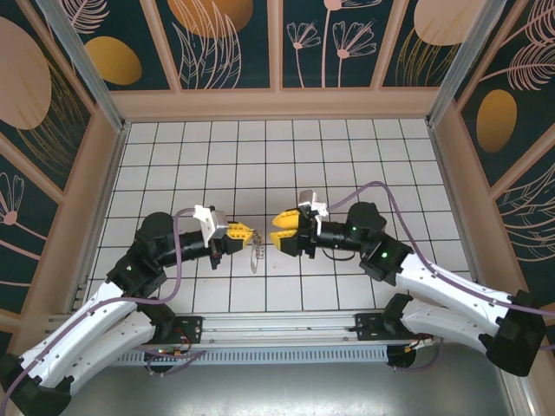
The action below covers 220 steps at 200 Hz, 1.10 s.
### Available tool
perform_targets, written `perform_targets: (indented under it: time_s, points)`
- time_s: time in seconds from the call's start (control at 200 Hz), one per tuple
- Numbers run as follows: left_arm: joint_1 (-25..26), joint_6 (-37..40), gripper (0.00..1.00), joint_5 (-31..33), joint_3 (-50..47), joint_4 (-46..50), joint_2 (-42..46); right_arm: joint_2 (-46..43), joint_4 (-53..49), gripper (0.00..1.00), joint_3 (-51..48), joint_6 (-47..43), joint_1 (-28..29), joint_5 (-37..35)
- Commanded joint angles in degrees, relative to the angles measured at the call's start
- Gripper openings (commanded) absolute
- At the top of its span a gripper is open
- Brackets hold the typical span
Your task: Put the keys on the keyring
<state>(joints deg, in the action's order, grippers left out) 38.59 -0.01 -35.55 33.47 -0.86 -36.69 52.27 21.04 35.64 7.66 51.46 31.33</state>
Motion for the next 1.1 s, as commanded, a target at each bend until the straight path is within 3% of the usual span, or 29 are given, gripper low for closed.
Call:
perform_targets:
  time_s: [0.0, 0.36, 0.786, 1.096]
  points:
    - [0.1, 0.0, 0.00, -3.7, 1.8, -5.3, 0.2, -1.4, -2.1, 0.43, 1.7, -9.8, 0.3, 0.9]
    - [0.1, -0.5, 0.00, -10.2, 2.6, -6.1, -0.7, -2.0, -5.7, 0.41, 4.1, -22.0, 0.5, 9.3]
    - [0.1, -0.7, 0.00, -11.0, 2.2, -6.3, -0.8, 5.6, 5.5, 0.26, 4.2, -17.5, 0.5, 13.3]
    - [0.2, -0.6, 0.00, -10.8, 2.1, -6.6, -1.1, 6.9, 6.9, 0.19, 4.3, -16.5, 0.6, 14.9]
